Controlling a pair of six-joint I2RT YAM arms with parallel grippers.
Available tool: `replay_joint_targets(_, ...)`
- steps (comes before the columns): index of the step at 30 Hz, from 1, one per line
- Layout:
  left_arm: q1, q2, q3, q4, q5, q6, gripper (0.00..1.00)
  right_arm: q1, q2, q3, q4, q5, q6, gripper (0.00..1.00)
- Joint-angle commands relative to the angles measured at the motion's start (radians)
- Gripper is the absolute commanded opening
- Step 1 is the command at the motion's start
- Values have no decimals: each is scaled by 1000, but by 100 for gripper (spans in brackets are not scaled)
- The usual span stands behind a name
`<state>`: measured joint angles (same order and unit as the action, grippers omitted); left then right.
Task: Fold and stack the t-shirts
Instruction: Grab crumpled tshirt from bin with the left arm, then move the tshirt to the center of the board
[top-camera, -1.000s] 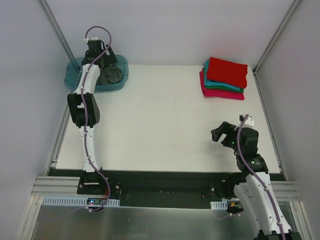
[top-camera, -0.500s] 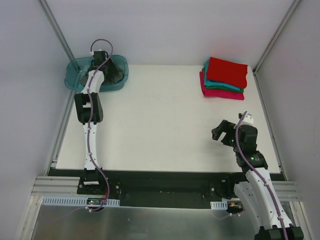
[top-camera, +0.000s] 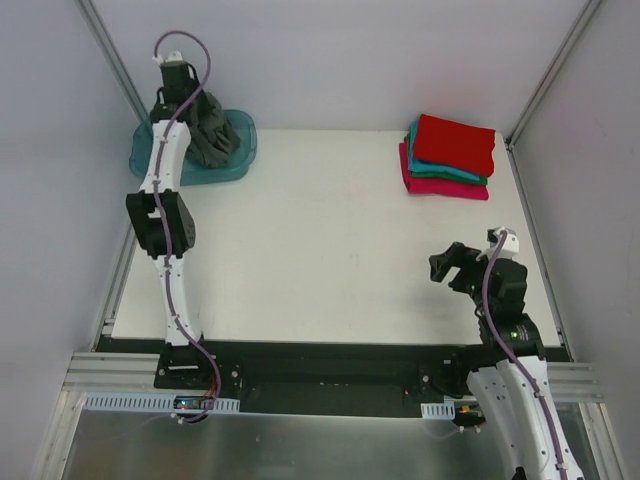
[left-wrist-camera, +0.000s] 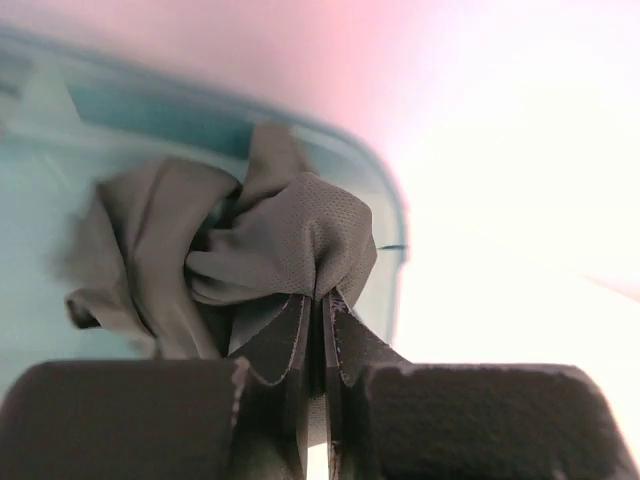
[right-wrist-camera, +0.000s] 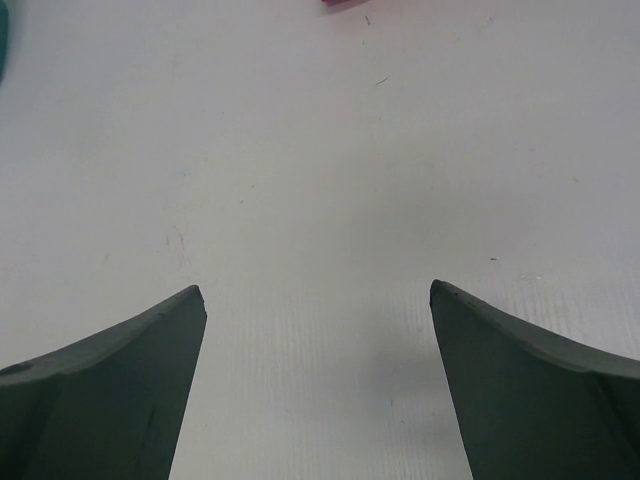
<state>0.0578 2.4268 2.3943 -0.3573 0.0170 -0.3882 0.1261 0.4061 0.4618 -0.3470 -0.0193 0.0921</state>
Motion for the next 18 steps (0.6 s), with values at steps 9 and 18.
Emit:
replay_joint_targets(9,-30,-738,-107,60,325,-32,0,4,-39,51,-23,-25,-17,96)
replay_joint_targets(18,-298,-956,-185,49,328,98,0,4,-133,46,-53,5,-8,96)
